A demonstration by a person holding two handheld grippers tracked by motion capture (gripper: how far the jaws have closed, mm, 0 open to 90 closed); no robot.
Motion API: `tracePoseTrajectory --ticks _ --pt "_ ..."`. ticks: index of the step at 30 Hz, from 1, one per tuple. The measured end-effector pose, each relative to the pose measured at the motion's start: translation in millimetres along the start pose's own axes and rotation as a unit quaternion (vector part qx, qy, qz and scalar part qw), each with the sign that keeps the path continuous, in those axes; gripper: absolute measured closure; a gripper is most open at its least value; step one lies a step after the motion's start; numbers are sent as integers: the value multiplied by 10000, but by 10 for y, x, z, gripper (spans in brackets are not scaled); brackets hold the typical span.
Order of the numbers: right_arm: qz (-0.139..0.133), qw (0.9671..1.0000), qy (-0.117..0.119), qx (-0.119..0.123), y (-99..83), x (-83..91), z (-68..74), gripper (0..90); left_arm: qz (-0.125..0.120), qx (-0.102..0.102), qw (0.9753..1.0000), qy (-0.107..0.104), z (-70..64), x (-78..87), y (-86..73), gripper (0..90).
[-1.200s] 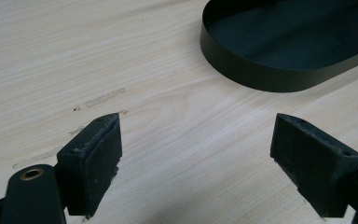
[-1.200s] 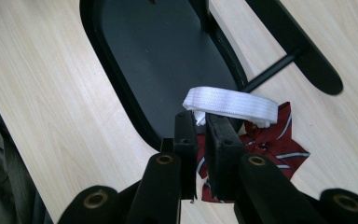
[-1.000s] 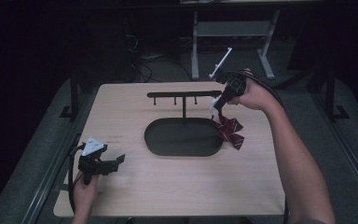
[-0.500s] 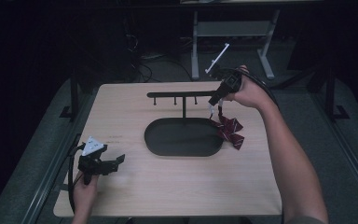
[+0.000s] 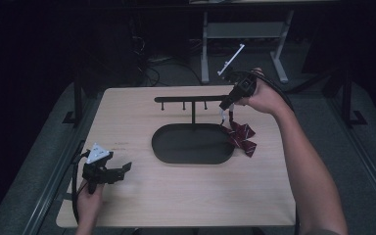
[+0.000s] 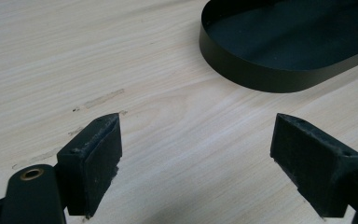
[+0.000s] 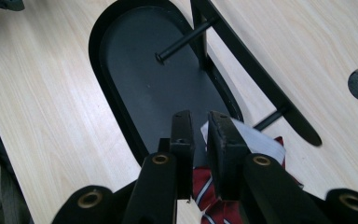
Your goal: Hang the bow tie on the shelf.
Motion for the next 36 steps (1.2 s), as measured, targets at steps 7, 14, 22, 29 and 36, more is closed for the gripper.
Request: tracePoseTrajectory --ticks 7,14,22,29,36 --pt "-108 9999 35 -67 -109 92 -32 769 0 -8 10000 -11 -9 -5 1 163" --pt "-116 9998 46 -147 -246 144 -66 739 43 -62 10000 -19 -13 -5 -6 163" --pt "-206 9995 81 -227 -400 176 -91 715 55 -41 10000 -18 -23 -2 -7 163" --pt "-222 9992 117 -306 -518 170 -118 702 65 -63 10000 -21 -25 -7 -8 162" --pt "-209 9991 141 -342 -598 139 -124 684 104 -89 9999 -34 -33 -9 -12 163"
Point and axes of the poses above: each handheld gripper's, and its own axes: x roughly backward along the jaws, y roughly out of its top, z roughly to its left, the point moved 9 cm from there along -x, roughly forward along the jaws, and after that the axes turned 3 degrees about -x, right-handed, at the moved point
